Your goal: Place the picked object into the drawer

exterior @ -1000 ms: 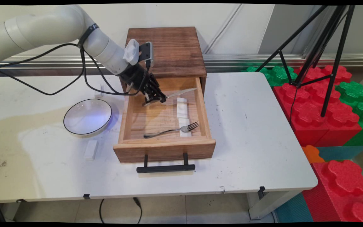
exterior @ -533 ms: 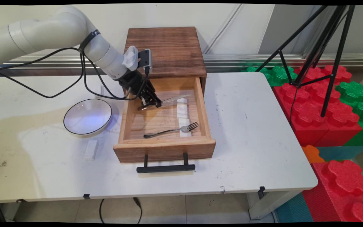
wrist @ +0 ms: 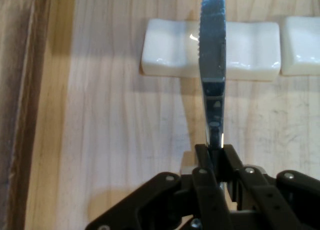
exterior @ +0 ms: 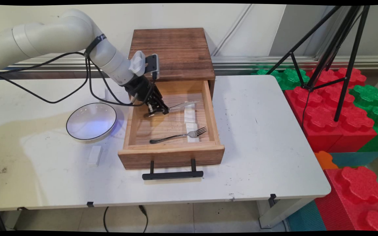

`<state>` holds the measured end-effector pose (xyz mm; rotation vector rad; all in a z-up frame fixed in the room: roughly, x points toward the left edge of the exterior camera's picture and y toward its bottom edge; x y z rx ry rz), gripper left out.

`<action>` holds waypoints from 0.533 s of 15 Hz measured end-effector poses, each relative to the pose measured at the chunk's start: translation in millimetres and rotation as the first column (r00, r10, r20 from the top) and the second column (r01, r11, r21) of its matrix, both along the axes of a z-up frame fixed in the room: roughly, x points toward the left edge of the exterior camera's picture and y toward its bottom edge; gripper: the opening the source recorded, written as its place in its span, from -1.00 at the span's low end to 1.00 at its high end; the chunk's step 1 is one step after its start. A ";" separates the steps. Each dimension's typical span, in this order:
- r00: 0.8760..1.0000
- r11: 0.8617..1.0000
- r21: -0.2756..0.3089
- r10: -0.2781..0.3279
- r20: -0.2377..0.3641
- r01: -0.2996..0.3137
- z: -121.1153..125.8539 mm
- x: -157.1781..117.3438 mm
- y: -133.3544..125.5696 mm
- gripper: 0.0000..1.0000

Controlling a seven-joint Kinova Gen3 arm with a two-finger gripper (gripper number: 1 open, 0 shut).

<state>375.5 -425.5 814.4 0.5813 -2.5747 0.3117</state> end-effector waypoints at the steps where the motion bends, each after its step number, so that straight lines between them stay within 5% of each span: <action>1: 1.000 1.000 0.001 0.000 -0.004 0.000 -0.6 -1.6 -0.3 -1.00; 4: 1.000 1.000 0.007 0.002 -0.010 -0.002 -2.9 -4.9 0.0 -1.00; 5: 1.000 1.000 0.008 0.004 -0.012 -0.004 -3.6 -5.5 0.5 1.00; 8: 1.000 1.000 0.008 0.010 -0.016 -0.010 -4.5 -6.8 0.5 1.00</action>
